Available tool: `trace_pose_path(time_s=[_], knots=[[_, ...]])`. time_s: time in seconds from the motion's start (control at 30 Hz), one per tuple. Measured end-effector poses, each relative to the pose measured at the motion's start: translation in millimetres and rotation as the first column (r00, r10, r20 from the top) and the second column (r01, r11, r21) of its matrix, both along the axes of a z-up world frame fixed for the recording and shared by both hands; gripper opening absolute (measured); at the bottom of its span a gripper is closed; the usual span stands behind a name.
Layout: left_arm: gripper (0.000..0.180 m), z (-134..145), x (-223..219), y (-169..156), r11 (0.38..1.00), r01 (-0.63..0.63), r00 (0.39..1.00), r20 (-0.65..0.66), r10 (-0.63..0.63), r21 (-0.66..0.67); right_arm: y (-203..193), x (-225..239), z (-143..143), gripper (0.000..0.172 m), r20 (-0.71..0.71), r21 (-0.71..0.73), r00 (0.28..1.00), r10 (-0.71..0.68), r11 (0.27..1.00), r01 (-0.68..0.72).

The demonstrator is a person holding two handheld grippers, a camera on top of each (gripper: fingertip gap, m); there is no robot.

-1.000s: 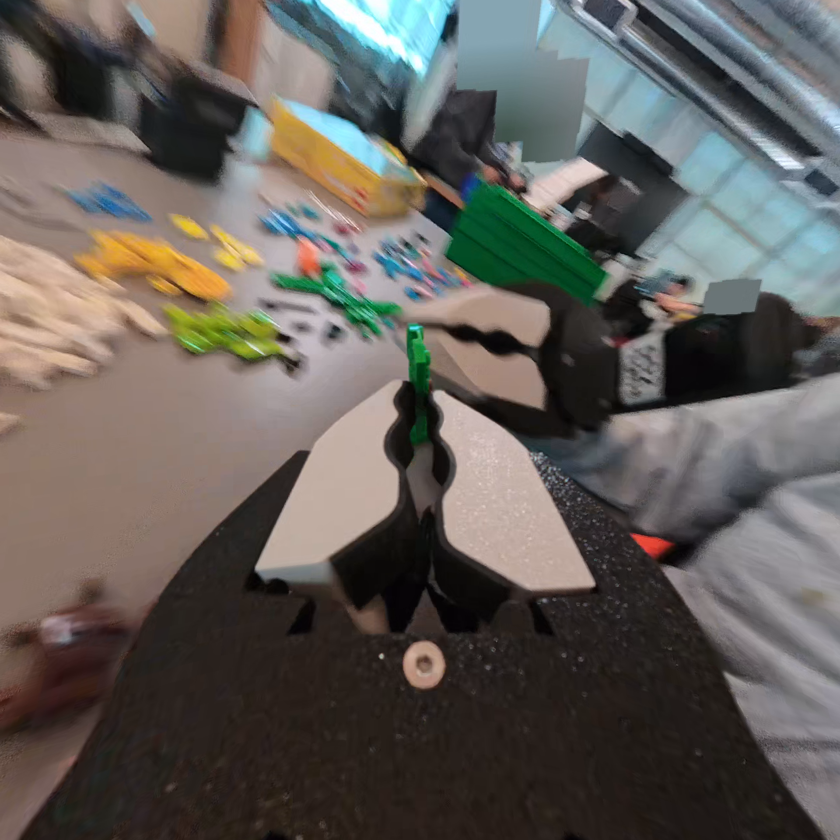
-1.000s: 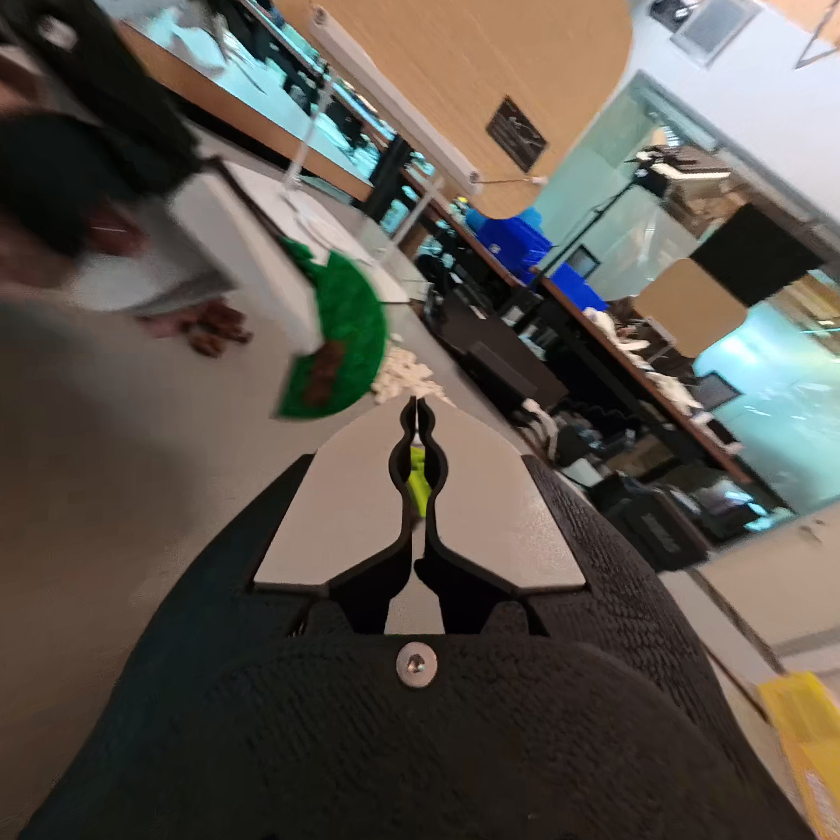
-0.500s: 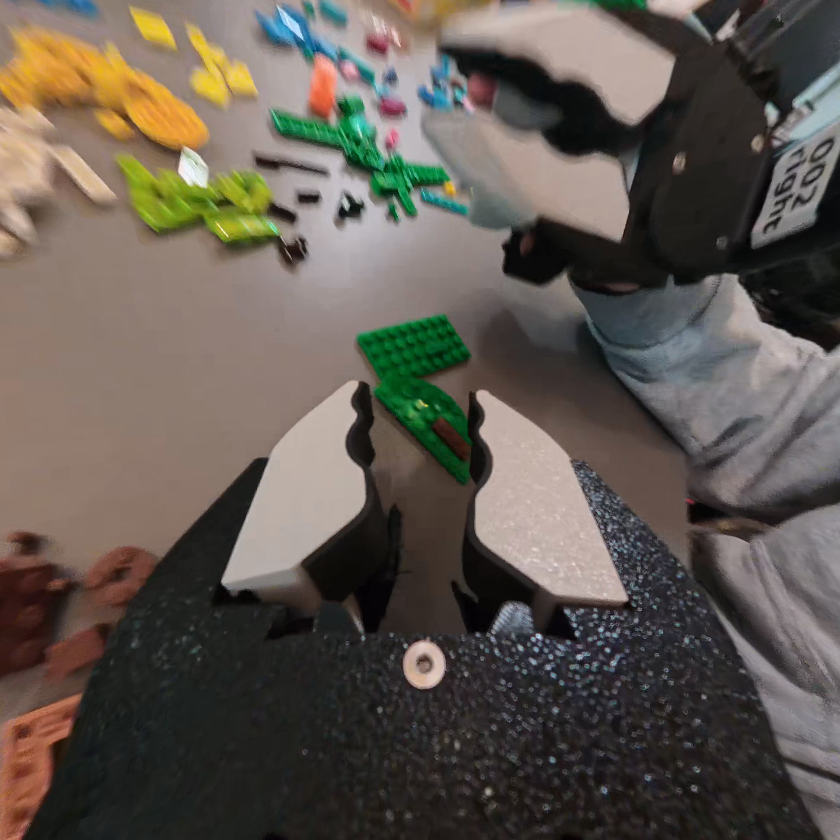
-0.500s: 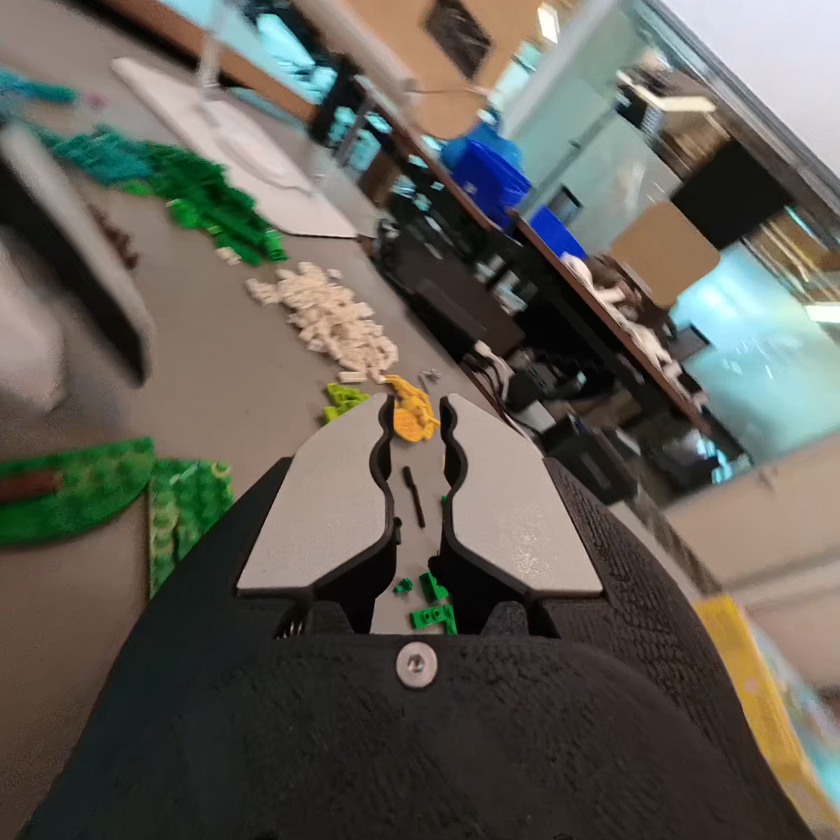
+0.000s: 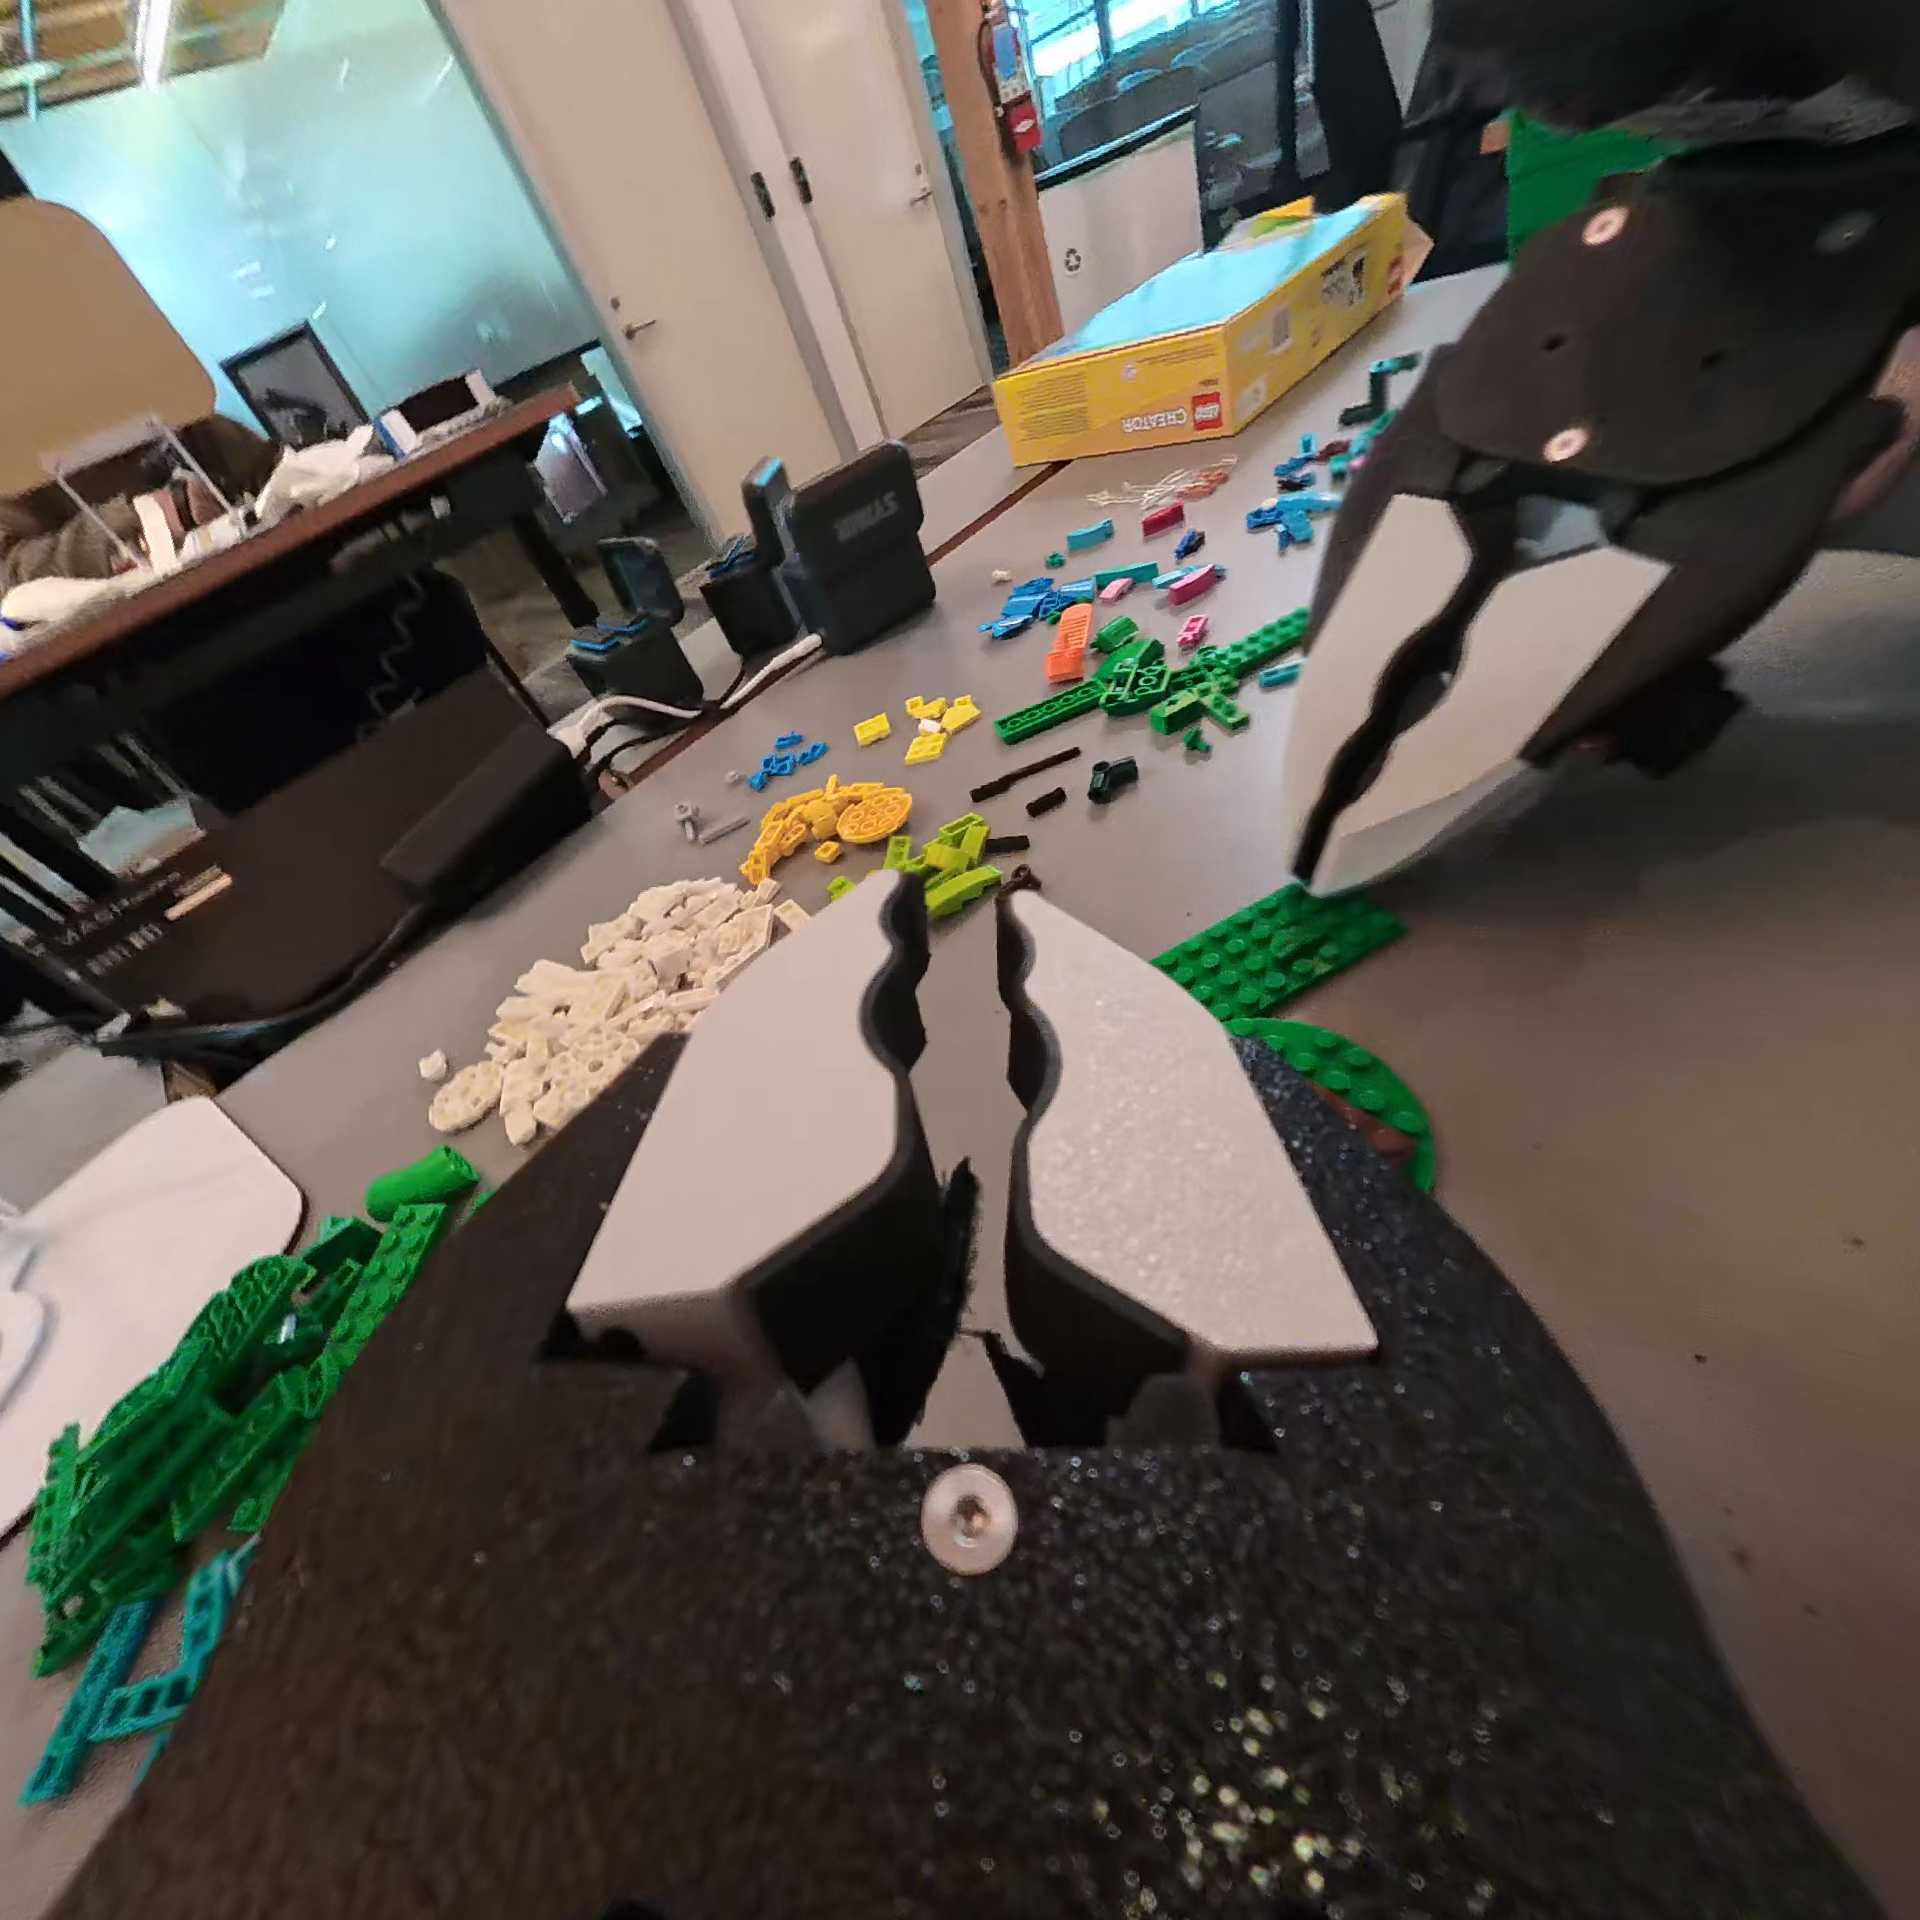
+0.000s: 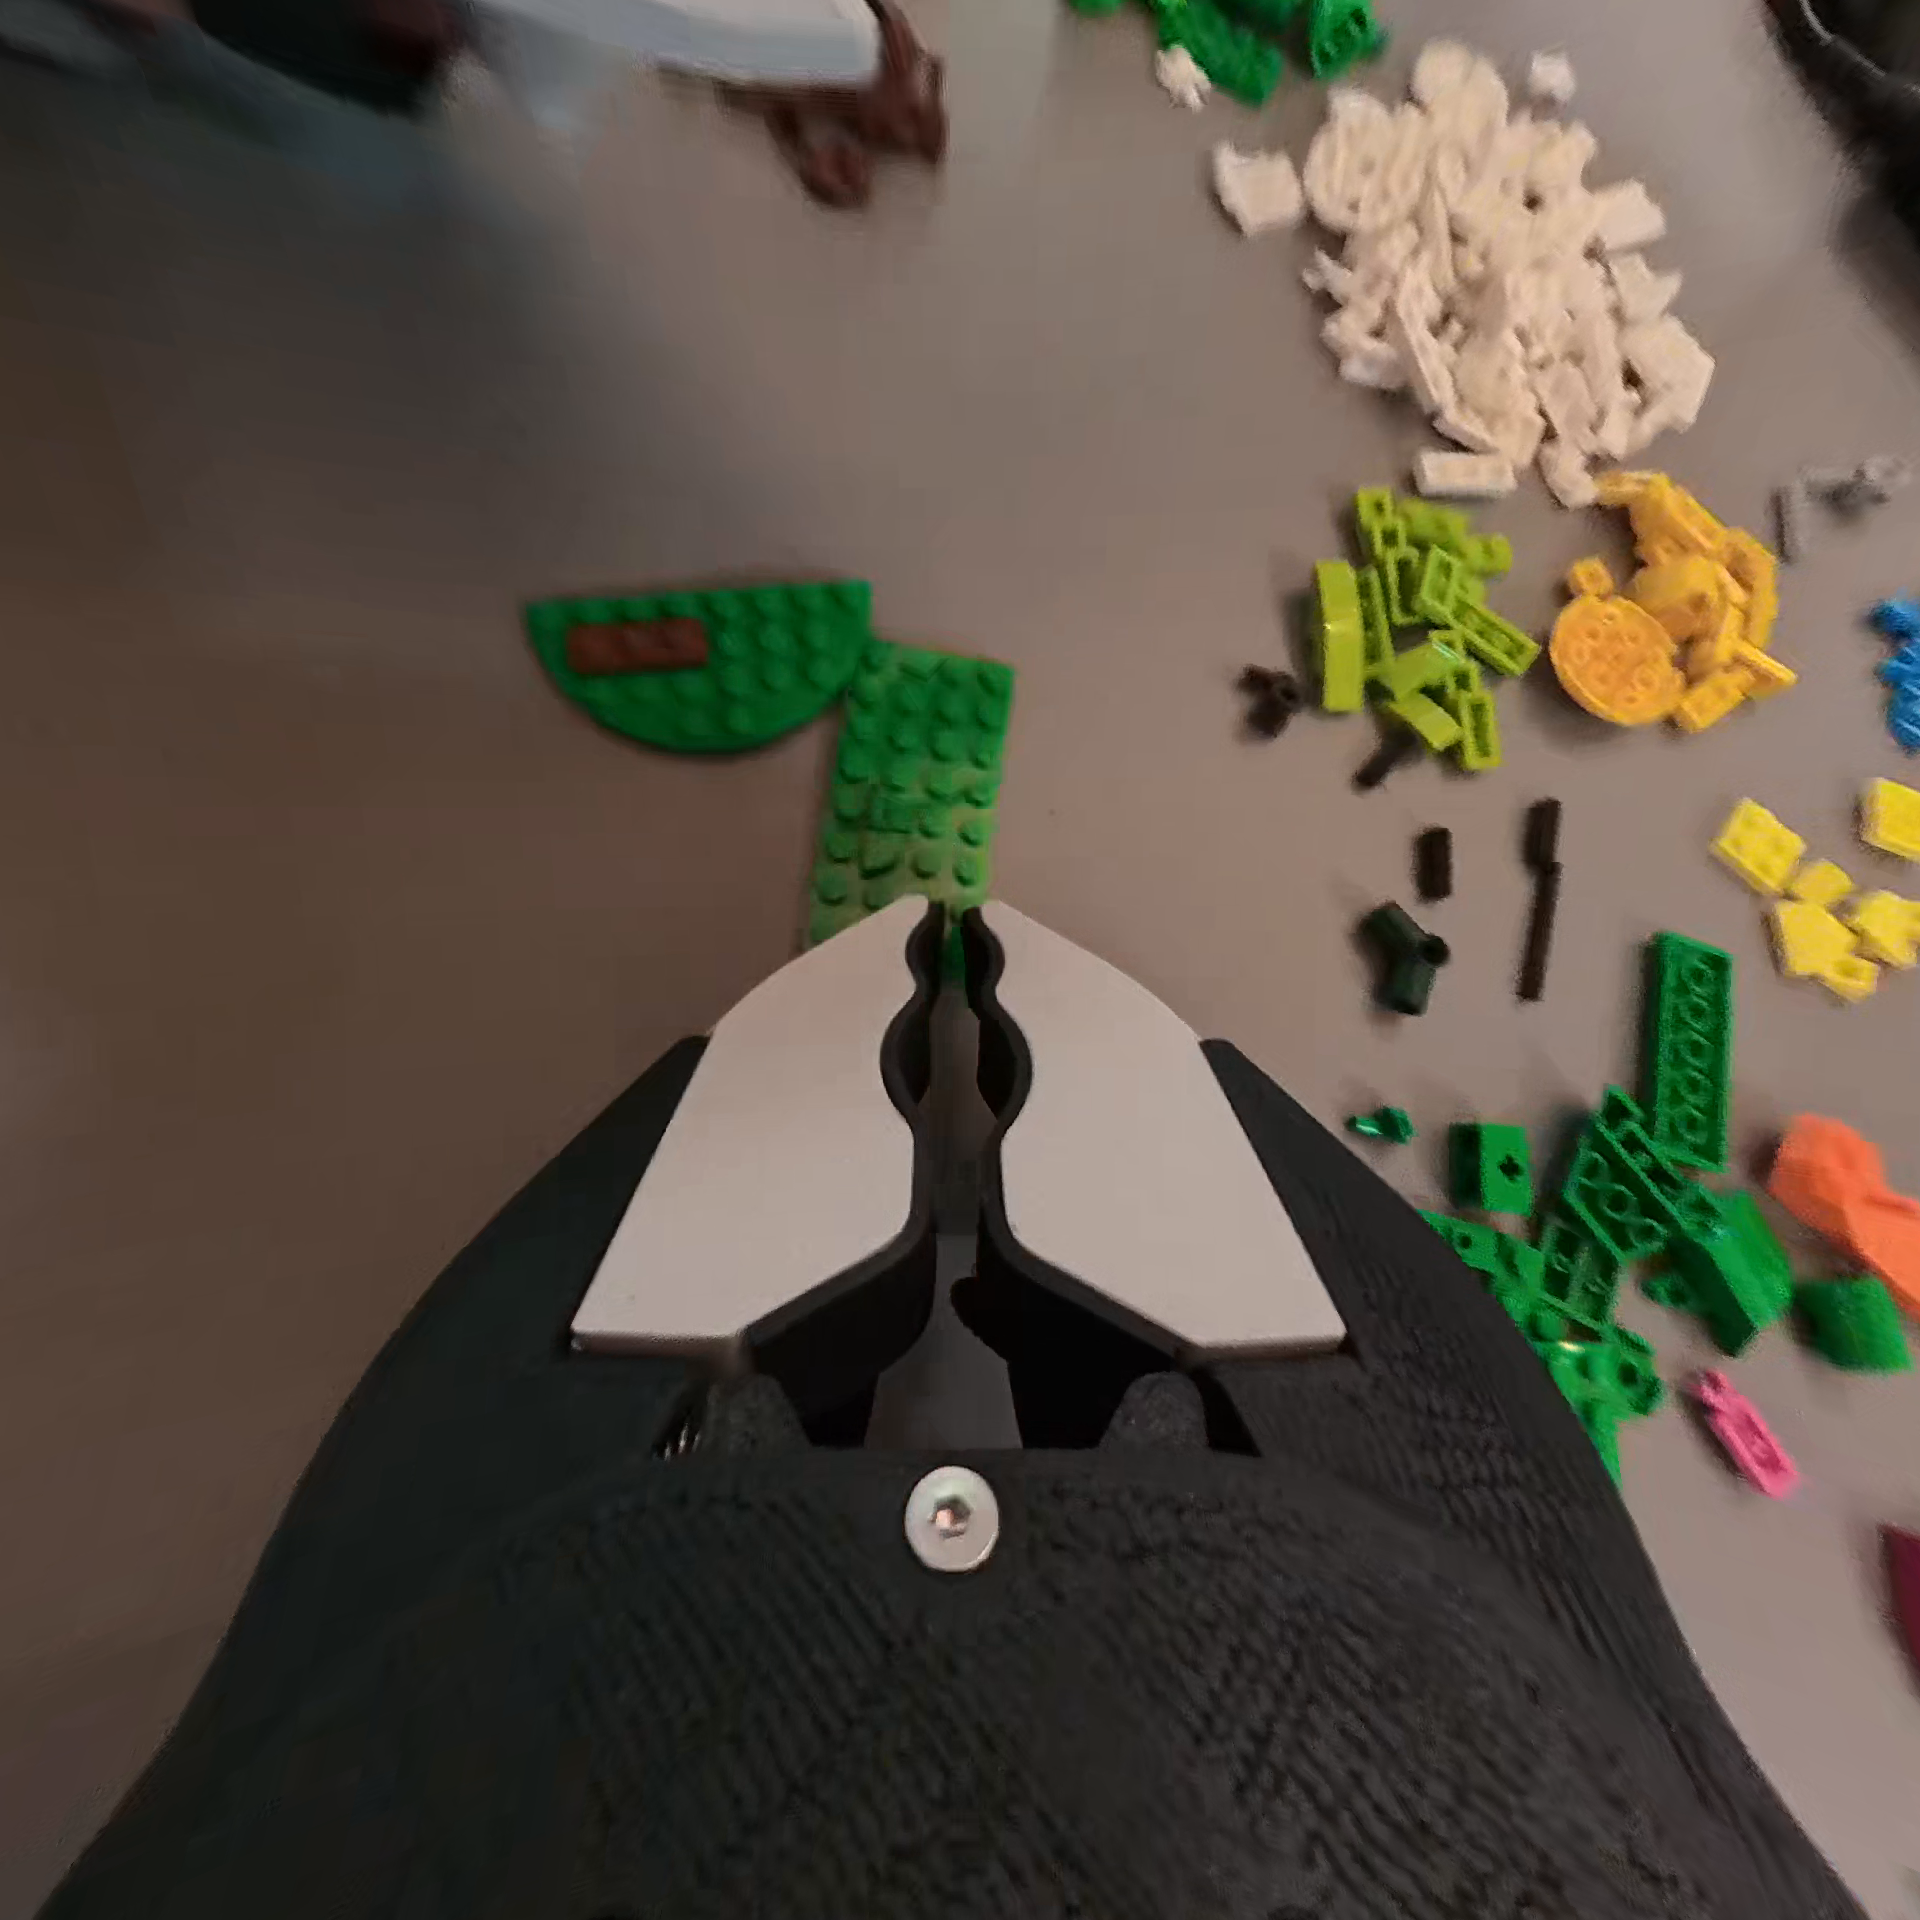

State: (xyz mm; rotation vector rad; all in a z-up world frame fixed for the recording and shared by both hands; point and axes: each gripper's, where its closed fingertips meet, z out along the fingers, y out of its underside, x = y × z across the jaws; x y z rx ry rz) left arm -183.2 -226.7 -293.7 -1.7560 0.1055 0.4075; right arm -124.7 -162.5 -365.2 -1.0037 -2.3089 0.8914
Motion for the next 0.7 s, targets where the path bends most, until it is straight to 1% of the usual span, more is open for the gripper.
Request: trace_pose_path(time_s=[0.03,0.13,0.27,0.37,0.43,0.47,0.5,0.53,0.63,0.7], knots=[[0.011,0,3,0,1.000,0.006,1.000,-0.022,-0.006,-0.006,1,-3,0,0.000,-0.020,0.014,1.000,-0.018,1.000,0.018],[0.006,-3,6,1,1.000,0.015,0.997,-0.073,-0.017,-0.024,-3,-2,-1,0.000,0.007,0.007,1.000,-0.017,1.000,0.017],[0.002,-2,8,1,1.000,0.022,0.997,-0.069,-0.023,-0.018,-15,10,-1,0.000,0.056,-0.032,0.997,0.058,0.998,-0.057],[0.001,-1,6,0,1.000,0.023,0.999,-0.033,-0.023,-0.004,-12,2,8,0.002,-0.024,-0.034,0.999,0.031,0.999,-0.032],[0.002,-1,5,0,1.000,0.024,1.000,0.001,-0.024,0.002,-17,-2,18,0.022,-0.059,-0.109,0.998,0.016,0.994,-0.023],[0.002,-1,4,0,1.000,0.024,1.000,0.019,-0.024,0.005,-21,-1,20,0.032,-0.046,-0.150,0.999,0.020,0.988,-0.026],[0.002,-2,4,0,1.000,0.026,0.999,0.037,-0.026,0.006,-25,1,19,0.037,-0.018,-0.175,0.999,0.028,0.984,-0.031],[0.001,-3,4,0,1.000,0.028,0.998,0.054,-0.029,0.005,-25,3,16,0.040,0.009,-0.174,0.999,0.031,0.984,-0.029],[0.001,-4,2,0,1.000,0.029,0.995,0.094,-0.030,0.011,-20,5,4,0.040,0.048,-0.101,0.999,0.021,0.995,-0.016],[0.001,-4,2,0,1.000,0.029,0.993,0.114,-0.030,0.012,-20,5,0,0.039,0.065,-0.088,0.998,0.018,0.996,-0.012]])
